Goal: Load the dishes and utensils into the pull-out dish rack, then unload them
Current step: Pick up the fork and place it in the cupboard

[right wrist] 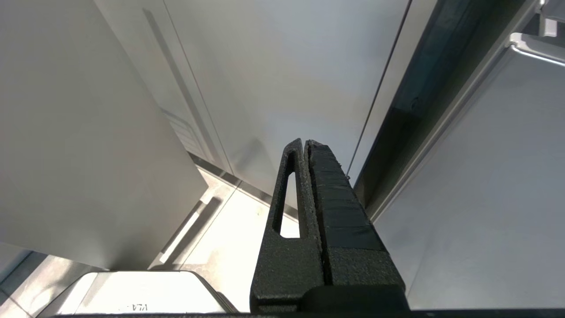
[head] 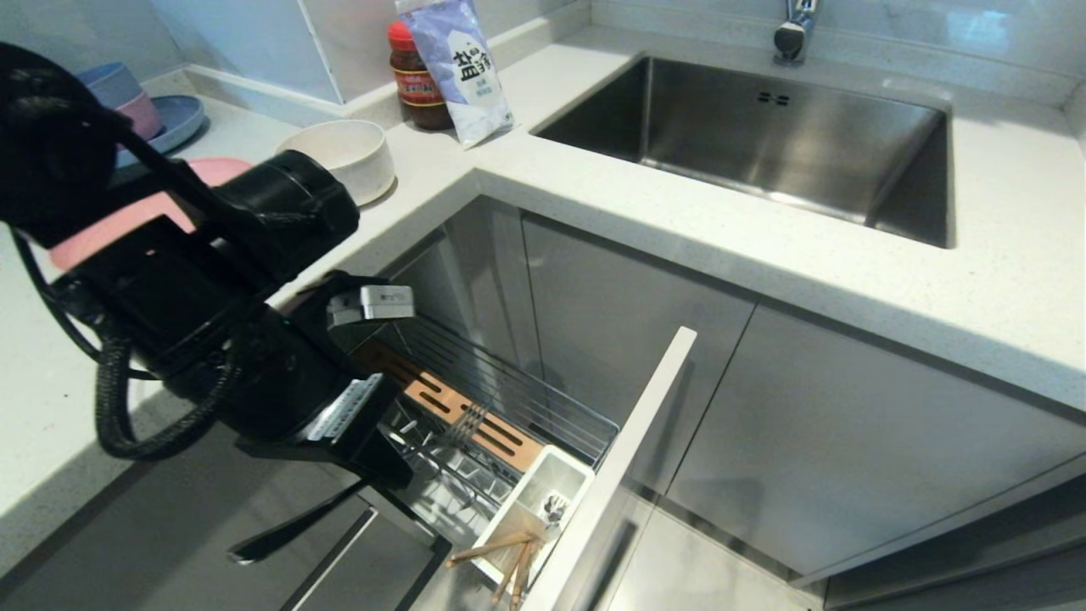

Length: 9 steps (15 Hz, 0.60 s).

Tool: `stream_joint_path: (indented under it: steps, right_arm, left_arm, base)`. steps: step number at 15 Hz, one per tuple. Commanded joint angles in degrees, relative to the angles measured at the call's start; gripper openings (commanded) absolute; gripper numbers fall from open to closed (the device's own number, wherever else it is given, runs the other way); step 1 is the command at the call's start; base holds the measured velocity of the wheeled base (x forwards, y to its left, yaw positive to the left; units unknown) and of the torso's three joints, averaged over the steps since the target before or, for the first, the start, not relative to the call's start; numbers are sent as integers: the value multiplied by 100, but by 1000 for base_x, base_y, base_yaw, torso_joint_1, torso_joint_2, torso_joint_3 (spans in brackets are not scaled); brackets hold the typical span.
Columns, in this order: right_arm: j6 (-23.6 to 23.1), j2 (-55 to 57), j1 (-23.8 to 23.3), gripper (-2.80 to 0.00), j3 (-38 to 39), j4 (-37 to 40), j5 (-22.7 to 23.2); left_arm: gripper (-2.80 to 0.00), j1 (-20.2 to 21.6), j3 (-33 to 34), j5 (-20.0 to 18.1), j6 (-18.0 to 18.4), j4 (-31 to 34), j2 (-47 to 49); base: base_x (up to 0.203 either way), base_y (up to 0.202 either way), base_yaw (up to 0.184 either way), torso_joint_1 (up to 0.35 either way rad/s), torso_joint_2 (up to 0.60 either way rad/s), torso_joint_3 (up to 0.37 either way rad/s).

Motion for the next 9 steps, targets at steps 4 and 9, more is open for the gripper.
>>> stream_joint_path:
  steps: [4,9]
  right_arm:
    - [1,-15,0,-280,9,-1,-1]
    - [1,-15,0,-280,9,-1,-1]
  left_arm:
    - [-280,-248,292,19,-253,-405,979]
    - [-280,-342,317,11,-664,-948,1558]
  base:
    - [0,0,0,0,0,0]
    - [0,0,0,0,0,0]
